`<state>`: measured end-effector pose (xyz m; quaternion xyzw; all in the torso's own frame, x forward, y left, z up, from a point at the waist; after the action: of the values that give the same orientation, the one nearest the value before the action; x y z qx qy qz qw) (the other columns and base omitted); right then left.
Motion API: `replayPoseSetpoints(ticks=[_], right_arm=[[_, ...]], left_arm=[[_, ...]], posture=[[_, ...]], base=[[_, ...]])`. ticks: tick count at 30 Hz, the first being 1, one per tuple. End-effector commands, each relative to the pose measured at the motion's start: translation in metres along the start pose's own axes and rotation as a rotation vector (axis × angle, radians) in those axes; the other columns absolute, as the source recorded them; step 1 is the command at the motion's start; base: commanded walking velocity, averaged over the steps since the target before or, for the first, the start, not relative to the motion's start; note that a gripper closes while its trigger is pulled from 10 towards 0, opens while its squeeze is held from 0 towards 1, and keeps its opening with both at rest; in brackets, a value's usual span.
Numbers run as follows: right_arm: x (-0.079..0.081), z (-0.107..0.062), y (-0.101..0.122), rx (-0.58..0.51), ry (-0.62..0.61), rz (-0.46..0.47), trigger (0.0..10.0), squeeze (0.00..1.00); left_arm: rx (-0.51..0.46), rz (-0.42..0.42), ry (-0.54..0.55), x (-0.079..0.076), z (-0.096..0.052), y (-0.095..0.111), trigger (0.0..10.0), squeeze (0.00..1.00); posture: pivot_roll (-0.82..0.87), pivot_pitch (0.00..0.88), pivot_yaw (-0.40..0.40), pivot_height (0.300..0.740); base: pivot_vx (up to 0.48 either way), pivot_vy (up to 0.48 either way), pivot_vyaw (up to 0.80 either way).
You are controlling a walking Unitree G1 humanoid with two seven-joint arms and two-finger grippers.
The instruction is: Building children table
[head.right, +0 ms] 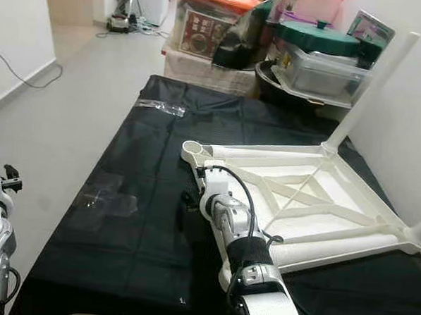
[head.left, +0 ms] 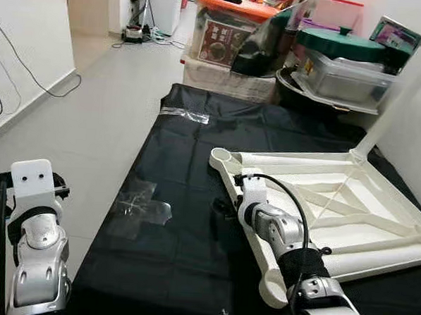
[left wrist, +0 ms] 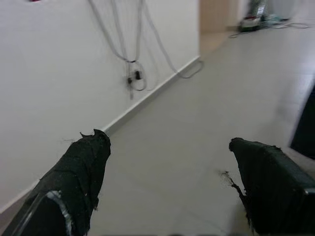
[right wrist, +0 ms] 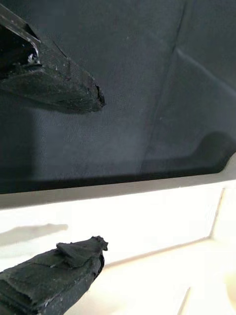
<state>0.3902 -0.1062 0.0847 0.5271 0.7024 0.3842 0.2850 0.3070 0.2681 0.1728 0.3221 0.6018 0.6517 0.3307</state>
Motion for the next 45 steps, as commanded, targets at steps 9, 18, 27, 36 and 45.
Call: replayPoseSetpoints(ticks=[9,18,27,36,45], right_arm=[[0.018,0.002,-0.038,0.112,0.12,-0.067,0.0,0.0],[0.045,-0.02,-0.062,0.11,0.403,-0.486,0.0,0.0],[0.024,-0.048,-0.062,0.048,0.514,-0.712,0.0,0.0],[0.017,-0.106,-0.078,-0.002,0.788,-0.913,0.0,0.0],[-0.016,-0.1,-0.087,0.035,0.78,-1.157,0.0,0.0]], left_arm=[[0.009,0.002,-0.048,-0.01,0.0,-0.003,10.0,0.0],[0.014,0.004,-0.062,-0.012,-0.001,-0.004,10.0,0.0],[0.021,0.003,-0.061,-0.011,-0.003,-0.007,10.0,0.0],[0.025,0.003,-0.062,-0.011,-0.002,-0.009,10.0,0.0],[0.017,0.002,-0.065,-0.013,0.0,-0.007,10.0,0.0]], posture=[[0.08,0.0,-0.164,0.74],[0.07,0.0,-0.164,0.74],[0.06,0.0,-0.159,0.74],[0.06,0.0,-0.149,0.74],[0.06,0.0,-0.149,0.74]], base=[[0.0,0.0,0.0],[0.0,0.0,0.0],[0.0,0.0,0.0],[0.0,0.0,0.0],[0.0,0.0,0.0]])
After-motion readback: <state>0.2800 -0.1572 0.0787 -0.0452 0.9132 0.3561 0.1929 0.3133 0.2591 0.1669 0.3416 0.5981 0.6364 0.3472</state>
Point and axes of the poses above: a point about 5 cm out from each wrist's last joint towards the gripper, its own z axis pointing out of the wrist towards the gripper, its own y axis along the axis of the wrist's last joint, x = y × z, the point moved 4 cm from there along z, pointing out of the wrist towards the gripper, and after that the axes turned 7 degrees about -z, right-handed, at the moved point
